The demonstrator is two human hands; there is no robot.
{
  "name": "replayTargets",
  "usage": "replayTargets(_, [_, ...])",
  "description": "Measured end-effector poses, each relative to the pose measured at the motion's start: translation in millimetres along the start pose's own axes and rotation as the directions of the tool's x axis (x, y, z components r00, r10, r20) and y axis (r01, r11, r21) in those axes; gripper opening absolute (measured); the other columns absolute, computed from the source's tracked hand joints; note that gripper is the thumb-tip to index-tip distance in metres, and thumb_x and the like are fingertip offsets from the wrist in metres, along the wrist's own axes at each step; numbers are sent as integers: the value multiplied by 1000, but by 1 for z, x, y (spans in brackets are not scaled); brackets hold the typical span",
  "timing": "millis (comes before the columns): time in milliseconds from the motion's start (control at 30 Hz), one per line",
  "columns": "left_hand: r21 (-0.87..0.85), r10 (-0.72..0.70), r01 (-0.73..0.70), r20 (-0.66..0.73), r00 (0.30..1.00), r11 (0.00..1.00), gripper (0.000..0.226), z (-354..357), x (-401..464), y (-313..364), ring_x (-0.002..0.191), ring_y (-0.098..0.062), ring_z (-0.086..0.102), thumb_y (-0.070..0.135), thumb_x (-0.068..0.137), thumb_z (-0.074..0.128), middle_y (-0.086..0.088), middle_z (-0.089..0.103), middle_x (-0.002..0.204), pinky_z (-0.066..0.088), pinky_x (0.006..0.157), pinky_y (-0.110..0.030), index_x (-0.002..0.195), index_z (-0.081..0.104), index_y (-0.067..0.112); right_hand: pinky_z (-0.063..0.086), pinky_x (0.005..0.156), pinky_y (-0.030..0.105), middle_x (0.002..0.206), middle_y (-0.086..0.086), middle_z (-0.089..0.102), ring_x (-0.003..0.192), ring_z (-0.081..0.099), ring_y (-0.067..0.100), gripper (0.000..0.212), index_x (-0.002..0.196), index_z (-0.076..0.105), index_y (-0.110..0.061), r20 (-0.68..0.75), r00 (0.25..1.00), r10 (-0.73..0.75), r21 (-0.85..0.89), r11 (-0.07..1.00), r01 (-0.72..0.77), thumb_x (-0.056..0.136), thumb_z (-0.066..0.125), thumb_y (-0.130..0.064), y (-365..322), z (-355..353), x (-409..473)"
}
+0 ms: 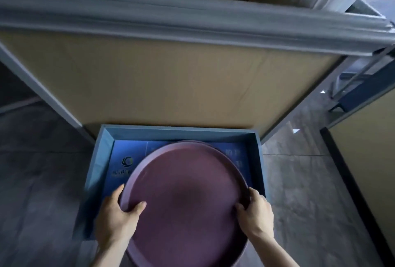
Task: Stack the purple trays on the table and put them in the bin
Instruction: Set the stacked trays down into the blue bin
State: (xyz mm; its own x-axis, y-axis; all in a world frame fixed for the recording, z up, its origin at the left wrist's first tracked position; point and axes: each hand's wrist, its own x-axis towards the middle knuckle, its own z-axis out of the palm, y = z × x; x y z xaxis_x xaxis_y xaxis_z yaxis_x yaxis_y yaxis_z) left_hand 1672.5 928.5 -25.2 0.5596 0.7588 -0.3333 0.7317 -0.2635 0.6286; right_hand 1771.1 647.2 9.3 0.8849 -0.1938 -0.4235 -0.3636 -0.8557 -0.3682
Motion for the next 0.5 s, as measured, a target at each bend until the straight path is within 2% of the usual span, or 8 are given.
replayTargets(200, [60, -28, 28, 1, 1000, 998, 78, 17, 16, -3, 112, -35, 65, 32, 59, 90, -10, 71, 121, 51, 89, -44, 130, 61, 19, 45, 88, 39, 116, 12, 61, 109, 60, 33, 53, 134, 52, -10, -21, 999, 37, -26, 999, -37, 84, 67, -17, -4, 11, 10])
replayTargets(400, [121, -24, 31, -55, 998, 992, 77, 25, 18, 1, 111, -37, 64, 31, 61, 89, -11, 71, 120, 52, 86, -44, 132, 60, 19, 46, 80, 38, 93, 5, 56, 97, 62, 32, 28, 109, 59, -9, -67, 998, 19, -71, 997, -24, 83, 66, -17, -8, 13, 16])
replayTargets(500, [138, -15, 25, -74, 997, 990, 78, 26, 18, 1, 109, -37, 66, 33, 61, 89, -11, 72, 118, 54, 84, -46, 132, 60, 20, 48, 79, 37, 93, 5, 58, 95, 63, 30, 20, 101, 59, -10, -82, 997, 0, -101, 995, -8, 84, 68, -17, -9, 14, 16])
